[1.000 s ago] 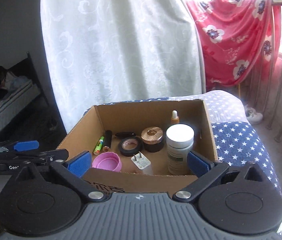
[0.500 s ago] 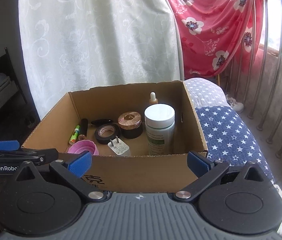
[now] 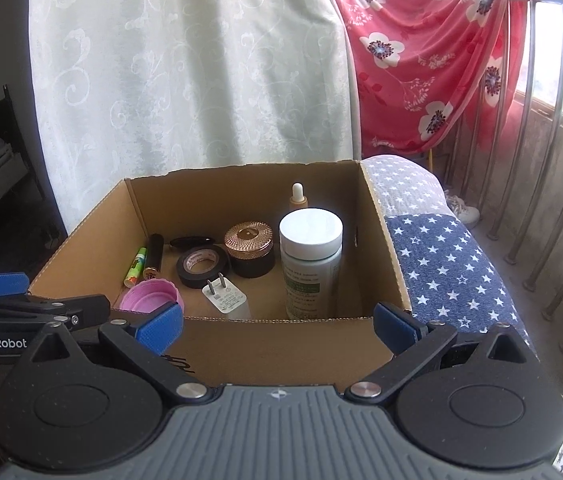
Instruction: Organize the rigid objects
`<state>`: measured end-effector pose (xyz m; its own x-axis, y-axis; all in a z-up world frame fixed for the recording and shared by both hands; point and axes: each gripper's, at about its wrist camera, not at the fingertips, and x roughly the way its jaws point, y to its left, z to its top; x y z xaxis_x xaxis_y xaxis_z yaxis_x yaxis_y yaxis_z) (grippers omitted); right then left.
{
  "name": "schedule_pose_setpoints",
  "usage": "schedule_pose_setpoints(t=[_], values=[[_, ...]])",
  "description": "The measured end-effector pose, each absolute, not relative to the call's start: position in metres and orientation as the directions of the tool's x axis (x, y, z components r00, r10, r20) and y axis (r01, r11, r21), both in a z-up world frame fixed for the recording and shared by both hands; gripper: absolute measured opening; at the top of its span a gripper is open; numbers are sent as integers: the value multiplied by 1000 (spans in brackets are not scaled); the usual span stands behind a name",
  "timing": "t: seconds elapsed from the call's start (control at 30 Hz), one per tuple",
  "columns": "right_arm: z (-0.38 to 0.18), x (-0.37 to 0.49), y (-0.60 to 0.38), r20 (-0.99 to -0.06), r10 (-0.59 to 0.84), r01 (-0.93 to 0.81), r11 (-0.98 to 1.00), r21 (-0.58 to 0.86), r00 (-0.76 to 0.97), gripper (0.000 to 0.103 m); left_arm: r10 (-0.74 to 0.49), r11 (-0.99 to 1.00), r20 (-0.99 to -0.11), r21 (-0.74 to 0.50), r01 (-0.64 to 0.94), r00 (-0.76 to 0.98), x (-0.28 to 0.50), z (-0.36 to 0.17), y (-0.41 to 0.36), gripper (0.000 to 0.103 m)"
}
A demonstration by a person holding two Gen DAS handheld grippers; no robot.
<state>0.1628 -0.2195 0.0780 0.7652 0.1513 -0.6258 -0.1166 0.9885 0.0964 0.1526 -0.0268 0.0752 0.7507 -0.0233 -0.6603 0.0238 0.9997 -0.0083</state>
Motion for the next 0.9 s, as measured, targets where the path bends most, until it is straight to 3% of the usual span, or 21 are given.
schedule_pose_setpoints(t=[0.9], values=[[82, 168, -215, -623, 152, -122, 988, 90, 768, 103, -14, 1000, -650, -12, 8, 760, 151, 77, -22, 103]])
